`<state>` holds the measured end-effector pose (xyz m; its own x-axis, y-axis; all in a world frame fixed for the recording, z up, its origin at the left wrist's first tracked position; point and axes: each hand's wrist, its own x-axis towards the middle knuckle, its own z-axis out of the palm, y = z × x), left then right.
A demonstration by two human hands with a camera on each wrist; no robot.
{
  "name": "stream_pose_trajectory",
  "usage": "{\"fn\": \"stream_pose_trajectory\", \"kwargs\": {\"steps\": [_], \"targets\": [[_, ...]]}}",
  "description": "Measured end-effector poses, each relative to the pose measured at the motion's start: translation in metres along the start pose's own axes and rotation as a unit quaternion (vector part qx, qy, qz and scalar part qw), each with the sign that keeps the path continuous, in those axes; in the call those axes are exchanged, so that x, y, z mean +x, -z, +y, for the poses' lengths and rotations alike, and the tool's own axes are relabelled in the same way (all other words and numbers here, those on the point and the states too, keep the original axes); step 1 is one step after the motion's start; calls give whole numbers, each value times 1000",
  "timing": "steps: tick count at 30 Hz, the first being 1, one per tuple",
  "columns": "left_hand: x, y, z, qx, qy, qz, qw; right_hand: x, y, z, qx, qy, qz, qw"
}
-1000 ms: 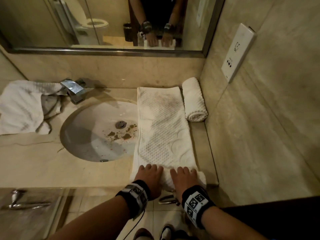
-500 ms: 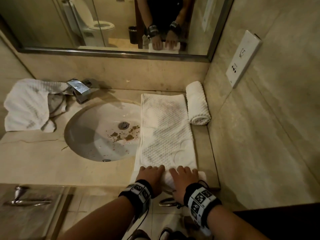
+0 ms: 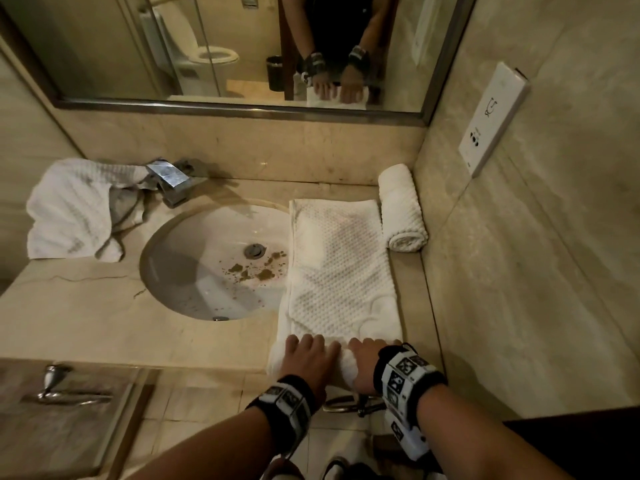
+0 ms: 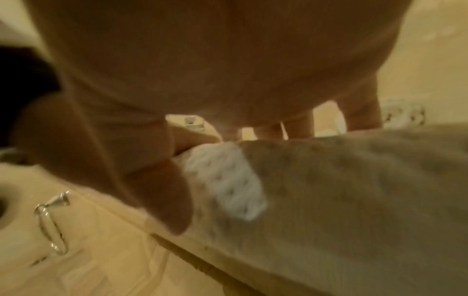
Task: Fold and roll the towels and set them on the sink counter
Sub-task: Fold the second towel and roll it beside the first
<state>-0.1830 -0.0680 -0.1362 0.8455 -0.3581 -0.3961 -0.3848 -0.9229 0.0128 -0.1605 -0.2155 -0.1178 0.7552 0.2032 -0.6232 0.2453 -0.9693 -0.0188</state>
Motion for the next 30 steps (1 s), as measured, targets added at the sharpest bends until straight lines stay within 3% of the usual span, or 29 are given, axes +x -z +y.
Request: {"fn": "stream_pose_trajectory", "kwargs": {"steps": [4,6,9,13,17,21,25,30], "targets": [[22,15,-11,-49,24,-45,997,-5,-13,-18,-58,-33,56,996],[24,17,-13,-52,19,-37,998,-3,-20,-18,-63,-40,73,995],[7,2,-4,-8,15,5,1000,6,-22,-10,-58,-20,74,995],[-13,-20,1,62,-17,-12,998,15,-12,-1,-21,13,44,999],[5,-7,-4,-32,2,25,999,9,-14,-3,-8,0,39,999],[22,8,-16,-69,20,-13,997,-2,-19,-22,-77,-49,57,994],[18,11,-9,-42,35,5,999,5,-19,-17,-41,-49,72,995],[-11,-15,3,44,16,-6,999,21,2,-7,48,1,23,999]]}}
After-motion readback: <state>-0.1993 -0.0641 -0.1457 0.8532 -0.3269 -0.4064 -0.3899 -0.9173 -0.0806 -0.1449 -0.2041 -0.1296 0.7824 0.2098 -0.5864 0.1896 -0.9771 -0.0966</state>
